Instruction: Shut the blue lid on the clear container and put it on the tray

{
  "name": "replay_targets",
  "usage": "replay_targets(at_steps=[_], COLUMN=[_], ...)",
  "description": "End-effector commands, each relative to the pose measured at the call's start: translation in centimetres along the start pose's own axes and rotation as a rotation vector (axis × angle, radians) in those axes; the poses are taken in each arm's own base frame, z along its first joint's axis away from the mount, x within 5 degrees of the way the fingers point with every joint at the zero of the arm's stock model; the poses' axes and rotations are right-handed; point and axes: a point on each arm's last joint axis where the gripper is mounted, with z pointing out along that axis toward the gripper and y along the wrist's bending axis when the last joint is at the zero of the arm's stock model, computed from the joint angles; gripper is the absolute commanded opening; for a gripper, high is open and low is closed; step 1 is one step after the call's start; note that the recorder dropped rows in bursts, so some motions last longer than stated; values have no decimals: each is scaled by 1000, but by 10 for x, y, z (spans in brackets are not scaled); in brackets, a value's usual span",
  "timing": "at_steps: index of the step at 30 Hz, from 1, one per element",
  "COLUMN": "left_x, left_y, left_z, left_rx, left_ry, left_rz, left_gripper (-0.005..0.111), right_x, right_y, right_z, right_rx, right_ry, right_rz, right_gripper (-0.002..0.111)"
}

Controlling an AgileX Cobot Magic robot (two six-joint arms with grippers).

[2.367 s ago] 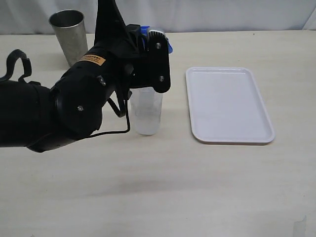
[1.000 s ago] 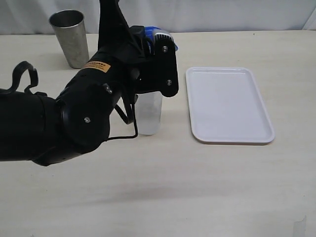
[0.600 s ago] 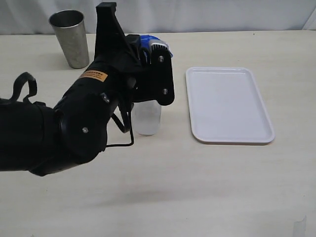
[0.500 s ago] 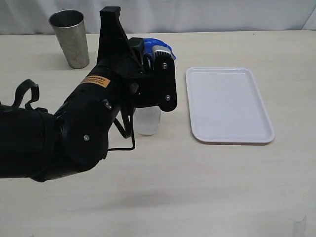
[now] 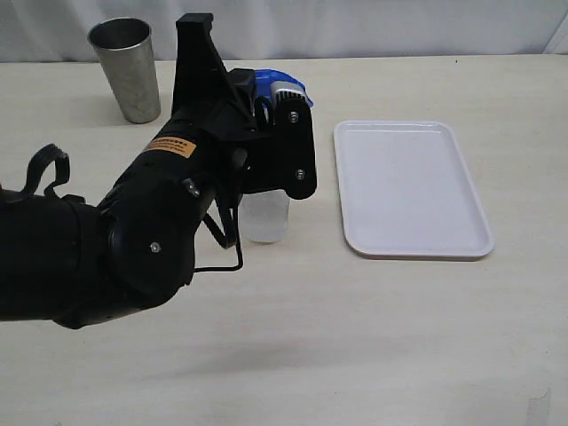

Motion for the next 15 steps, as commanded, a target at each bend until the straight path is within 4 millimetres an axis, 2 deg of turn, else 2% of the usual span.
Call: replay_targets(at_steps=[1,6,15], left_x=[0,-6,-6], left_y=[0,-2,-6], left_z=[-3,-7,-7], left_rx=[14,26,71], left_ry=[2,-21,-13], left_rz=[12,12,-12], left_gripper=[0,0,0], right_x=[0,0,0], right_y=[0,0,0], right_z=[0,0,0], right_rx=[0,0,0], right_ry=[-5,-5,-5], right_rz=[11,11,11], right_gripper=[4,4,4])
